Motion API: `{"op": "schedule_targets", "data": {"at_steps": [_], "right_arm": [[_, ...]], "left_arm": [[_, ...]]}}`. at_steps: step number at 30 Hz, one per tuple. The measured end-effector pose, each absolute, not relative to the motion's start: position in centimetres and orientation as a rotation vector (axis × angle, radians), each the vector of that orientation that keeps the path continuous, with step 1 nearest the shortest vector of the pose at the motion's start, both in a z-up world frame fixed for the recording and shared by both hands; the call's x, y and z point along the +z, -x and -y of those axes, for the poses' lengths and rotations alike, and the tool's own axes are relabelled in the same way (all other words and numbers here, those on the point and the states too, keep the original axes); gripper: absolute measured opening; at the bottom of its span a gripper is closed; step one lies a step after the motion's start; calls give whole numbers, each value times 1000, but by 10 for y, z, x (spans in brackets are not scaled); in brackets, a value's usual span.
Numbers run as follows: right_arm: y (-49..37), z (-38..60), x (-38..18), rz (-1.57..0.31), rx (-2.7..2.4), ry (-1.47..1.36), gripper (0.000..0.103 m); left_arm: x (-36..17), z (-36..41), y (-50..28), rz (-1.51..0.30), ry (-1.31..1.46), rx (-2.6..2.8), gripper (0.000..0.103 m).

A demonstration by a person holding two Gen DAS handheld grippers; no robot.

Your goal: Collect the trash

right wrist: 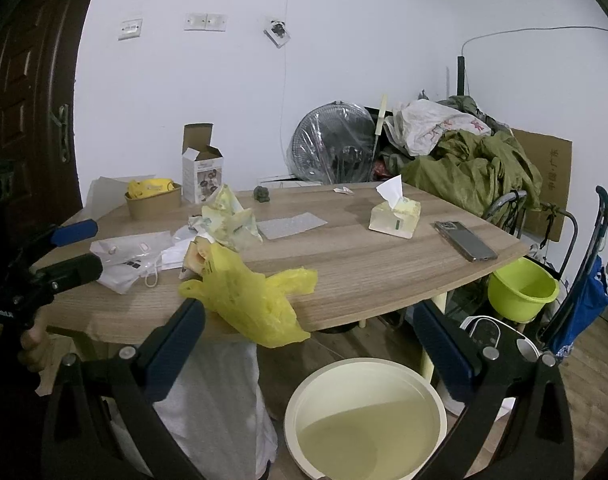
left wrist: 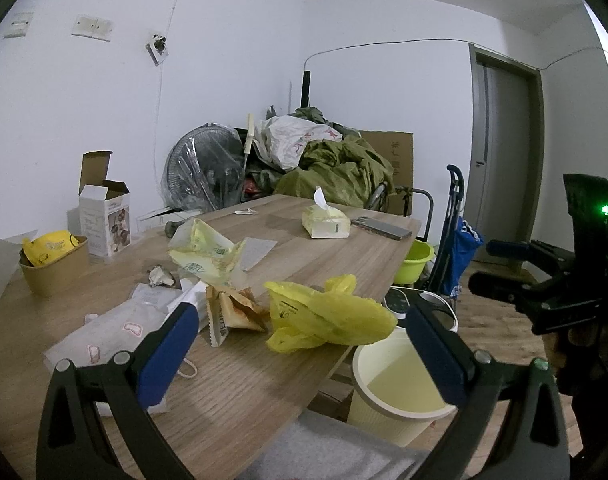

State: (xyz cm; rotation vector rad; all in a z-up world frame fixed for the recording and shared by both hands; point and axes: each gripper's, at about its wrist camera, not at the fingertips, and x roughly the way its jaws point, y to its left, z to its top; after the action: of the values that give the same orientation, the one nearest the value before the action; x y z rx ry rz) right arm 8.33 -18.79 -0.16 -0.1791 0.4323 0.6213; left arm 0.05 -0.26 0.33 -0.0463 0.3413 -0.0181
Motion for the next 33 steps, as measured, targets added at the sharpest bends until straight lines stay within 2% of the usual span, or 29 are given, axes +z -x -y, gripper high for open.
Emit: {"op": "schedule_targets", "data": {"at_steps": [33], "right_arm": [[-84, 187, -1, -435, 620, 178, 103]], "left_arm": [[6, 0, 2, -334, 49, -21, 103]]}}
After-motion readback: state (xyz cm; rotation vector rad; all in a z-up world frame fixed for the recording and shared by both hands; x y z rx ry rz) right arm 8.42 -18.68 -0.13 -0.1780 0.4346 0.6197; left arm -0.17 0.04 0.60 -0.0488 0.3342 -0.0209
